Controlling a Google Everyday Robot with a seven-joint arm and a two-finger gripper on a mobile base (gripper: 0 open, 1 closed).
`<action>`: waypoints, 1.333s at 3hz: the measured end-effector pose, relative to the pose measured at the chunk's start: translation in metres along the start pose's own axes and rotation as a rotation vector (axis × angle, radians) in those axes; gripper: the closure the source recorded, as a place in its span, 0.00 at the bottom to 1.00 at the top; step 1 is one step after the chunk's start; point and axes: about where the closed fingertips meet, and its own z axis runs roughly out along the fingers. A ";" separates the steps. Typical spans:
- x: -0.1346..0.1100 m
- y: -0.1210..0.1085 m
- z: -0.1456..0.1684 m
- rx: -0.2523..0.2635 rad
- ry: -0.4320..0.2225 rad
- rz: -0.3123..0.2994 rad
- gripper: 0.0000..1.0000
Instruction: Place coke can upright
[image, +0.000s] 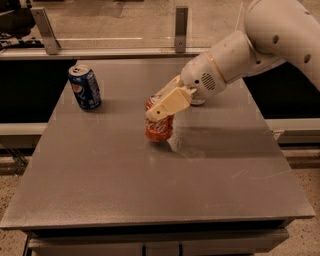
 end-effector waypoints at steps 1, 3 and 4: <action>0.008 0.004 -0.008 0.037 -0.015 -0.026 1.00; 0.033 0.013 0.006 0.049 0.005 -0.005 1.00; 0.032 0.013 0.005 0.047 0.006 -0.004 0.82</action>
Offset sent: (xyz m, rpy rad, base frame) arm -0.0205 -0.0275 -0.0186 -0.0245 -0.0625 -0.0540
